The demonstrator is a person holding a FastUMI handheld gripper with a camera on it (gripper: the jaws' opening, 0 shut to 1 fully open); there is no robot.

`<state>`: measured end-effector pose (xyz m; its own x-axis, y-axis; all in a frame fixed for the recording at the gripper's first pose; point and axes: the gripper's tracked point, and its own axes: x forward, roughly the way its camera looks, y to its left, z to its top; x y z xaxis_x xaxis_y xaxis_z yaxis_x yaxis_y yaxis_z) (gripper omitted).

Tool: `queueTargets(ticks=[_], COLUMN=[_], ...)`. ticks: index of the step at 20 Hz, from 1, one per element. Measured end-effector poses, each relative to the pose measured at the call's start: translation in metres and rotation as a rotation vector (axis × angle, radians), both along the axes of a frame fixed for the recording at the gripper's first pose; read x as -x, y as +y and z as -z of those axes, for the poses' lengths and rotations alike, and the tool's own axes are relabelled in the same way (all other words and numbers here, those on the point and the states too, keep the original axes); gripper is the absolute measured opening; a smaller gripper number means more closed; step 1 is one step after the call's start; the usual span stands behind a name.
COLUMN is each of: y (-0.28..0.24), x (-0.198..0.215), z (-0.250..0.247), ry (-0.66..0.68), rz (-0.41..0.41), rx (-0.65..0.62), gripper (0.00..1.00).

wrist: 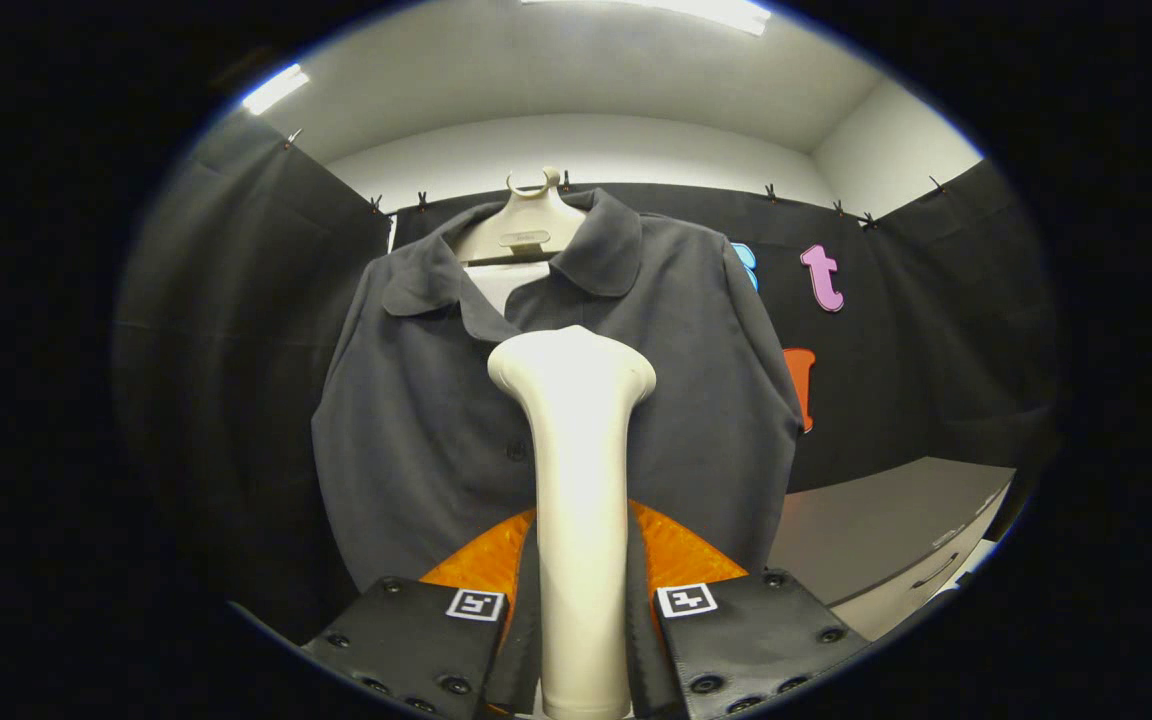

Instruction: Iron the clothes twice with a garment steamer, once on the left side and once on the right side.

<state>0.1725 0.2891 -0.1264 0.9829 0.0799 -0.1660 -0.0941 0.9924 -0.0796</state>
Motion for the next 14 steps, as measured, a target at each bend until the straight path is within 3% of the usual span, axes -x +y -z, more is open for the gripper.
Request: queueTargets(ticks=[14], y=[-0.022], x=[0.027], z=[0.063], ry=[0.102], rz=[0.035], rx=[0.024], gripper=[0.42])
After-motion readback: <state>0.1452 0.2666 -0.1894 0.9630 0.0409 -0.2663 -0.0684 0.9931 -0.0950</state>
